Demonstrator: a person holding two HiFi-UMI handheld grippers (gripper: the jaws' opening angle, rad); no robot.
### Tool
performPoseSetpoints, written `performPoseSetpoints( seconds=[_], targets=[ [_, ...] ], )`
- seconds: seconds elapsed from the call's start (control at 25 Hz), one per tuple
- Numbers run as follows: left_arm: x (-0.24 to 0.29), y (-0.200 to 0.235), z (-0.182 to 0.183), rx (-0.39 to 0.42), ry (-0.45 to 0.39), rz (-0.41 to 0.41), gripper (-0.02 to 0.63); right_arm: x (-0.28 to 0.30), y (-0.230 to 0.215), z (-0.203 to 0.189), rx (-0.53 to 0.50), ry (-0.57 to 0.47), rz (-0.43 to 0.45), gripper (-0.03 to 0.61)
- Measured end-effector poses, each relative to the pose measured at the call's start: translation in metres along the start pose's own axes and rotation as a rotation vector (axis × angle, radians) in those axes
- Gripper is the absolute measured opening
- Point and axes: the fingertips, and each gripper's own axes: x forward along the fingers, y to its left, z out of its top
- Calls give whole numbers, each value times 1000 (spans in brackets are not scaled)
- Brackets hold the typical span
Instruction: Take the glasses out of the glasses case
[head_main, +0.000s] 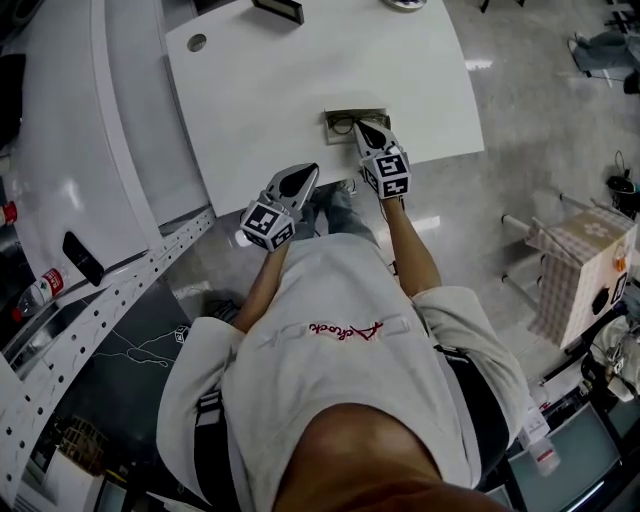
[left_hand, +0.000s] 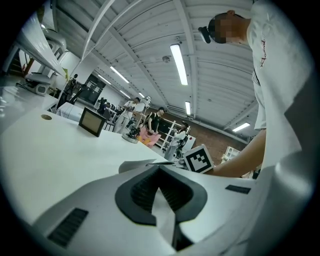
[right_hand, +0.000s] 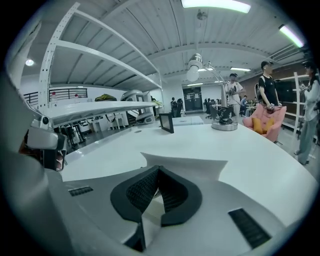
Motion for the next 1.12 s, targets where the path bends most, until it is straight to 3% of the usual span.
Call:
performPoseSetpoints(
  seconds=[0.24, 0.32, 0.76, 0.84, 1.12],
  targets=[
    [-4, 1, 0, -6, -6, 11, -9, 9, -6, -6, 1, 37, 1, -6],
    [-5, 2, -1, -8, -6, 14, -9, 9, -3, -7, -73, 61, 5, -6],
    [-6, 0, 0, -12, -18, 16, -9, 10, 23, -21, -921, 261, 122, -5],
    [-7, 0, 0, -11, -20, 18, -9, 11, 24, -25, -1029, 285, 133, -5],
    [-11, 0, -1, -18, -27, 31, -9, 9, 16, -21, -1025, 271, 89, -5]
  ],
)
